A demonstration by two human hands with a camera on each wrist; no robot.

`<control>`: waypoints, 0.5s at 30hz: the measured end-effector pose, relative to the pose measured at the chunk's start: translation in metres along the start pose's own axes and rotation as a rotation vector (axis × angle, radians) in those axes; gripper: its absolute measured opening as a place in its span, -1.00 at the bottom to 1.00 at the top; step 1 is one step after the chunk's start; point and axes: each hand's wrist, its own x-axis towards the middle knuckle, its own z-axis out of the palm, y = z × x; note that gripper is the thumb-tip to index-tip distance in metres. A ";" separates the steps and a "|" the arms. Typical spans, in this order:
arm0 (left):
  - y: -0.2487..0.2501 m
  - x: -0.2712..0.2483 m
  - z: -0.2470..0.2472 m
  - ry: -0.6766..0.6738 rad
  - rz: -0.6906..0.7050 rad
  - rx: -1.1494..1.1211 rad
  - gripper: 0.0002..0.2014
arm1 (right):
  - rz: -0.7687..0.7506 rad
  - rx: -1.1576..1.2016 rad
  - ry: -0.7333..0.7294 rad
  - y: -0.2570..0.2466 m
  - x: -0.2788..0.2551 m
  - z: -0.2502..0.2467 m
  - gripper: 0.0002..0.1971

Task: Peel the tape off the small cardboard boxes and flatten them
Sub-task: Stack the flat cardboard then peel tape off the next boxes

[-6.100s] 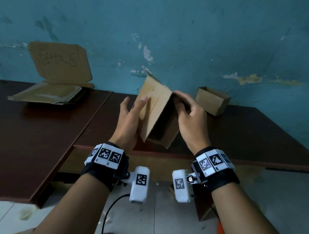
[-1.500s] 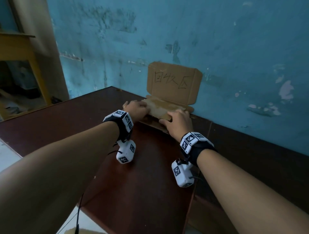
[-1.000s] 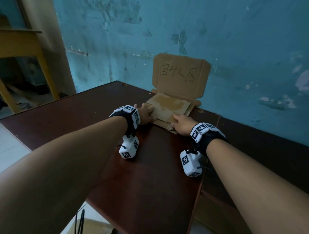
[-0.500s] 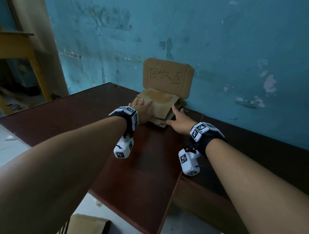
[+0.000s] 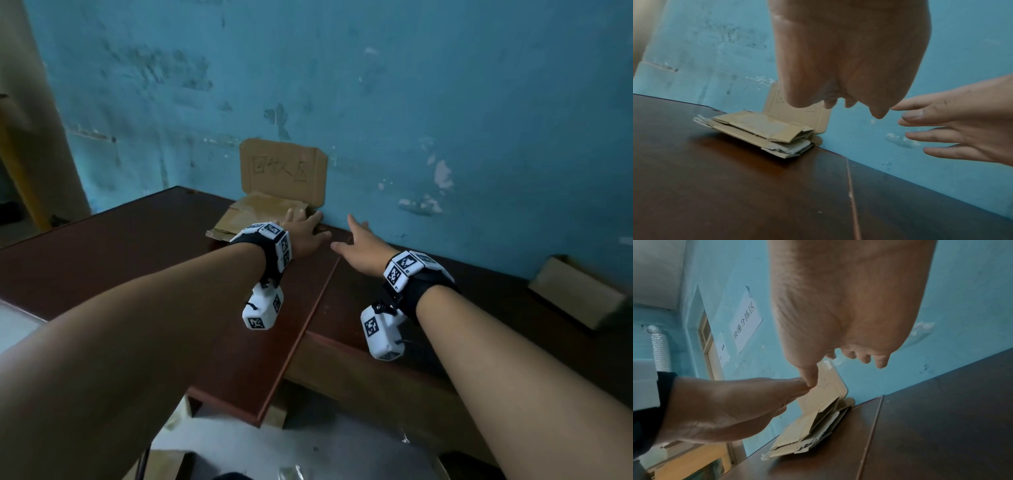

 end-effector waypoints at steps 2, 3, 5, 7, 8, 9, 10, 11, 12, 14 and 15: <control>0.028 -0.008 0.002 -0.010 0.031 -0.010 -0.27 | 0.018 0.009 0.025 0.014 -0.019 -0.012 -0.10; 0.040 -0.013 0.002 -0.014 0.043 -0.018 -0.27 | 0.027 0.012 0.038 0.021 -0.027 -0.017 -0.10; 0.068 -0.022 0.006 -0.027 0.073 -0.037 -0.26 | 0.051 0.010 0.064 0.038 -0.046 -0.029 -0.11; 0.092 -0.028 0.013 -0.040 0.100 -0.045 -0.25 | 0.066 0.012 0.086 0.057 -0.064 -0.041 -0.10; 0.102 -0.029 0.016 -0.049 0.107 -0.046 -0.24 | 0.076 0.016 0.093 0.065 -0.071 -0.047 -0.10; 0.114 -0.031 0.021 -0.059 0.117 -0.048 -0.23 | 0.091 0.016 0.103 0.075 -0.079 -0.053 -0.10; 0.125 -0.033 0.025 -0.067 0.131 -0.051 -0.23 | 0.108 0.014 0.110 0.086 -0.087 -0.059 -0.11; 0.138 -0.036 0.028 -0.076 0.147 -0.054 -0.23 | 0.125 0.013 0.117 0.096 -0.095 -0.065 -0.11; 0.151 -0.040 0.031 -0.084 0.164 -0.061 -0.23 | 0.140 0.015 0.122 0.106 -0.104 -0.071 -0.10; 0.175 -0.047 0.037 -0.092 0.197 -0.076 -0.23 | 0.169 0.016 0.135 0.128 -0.119 -0.082 -0.10; 0.187 -0.049 0.040 -0.099 0.213 -0.083 -0.23 | 0.185 0.014 0.143 0.139 -0.126 -0.087 -0.10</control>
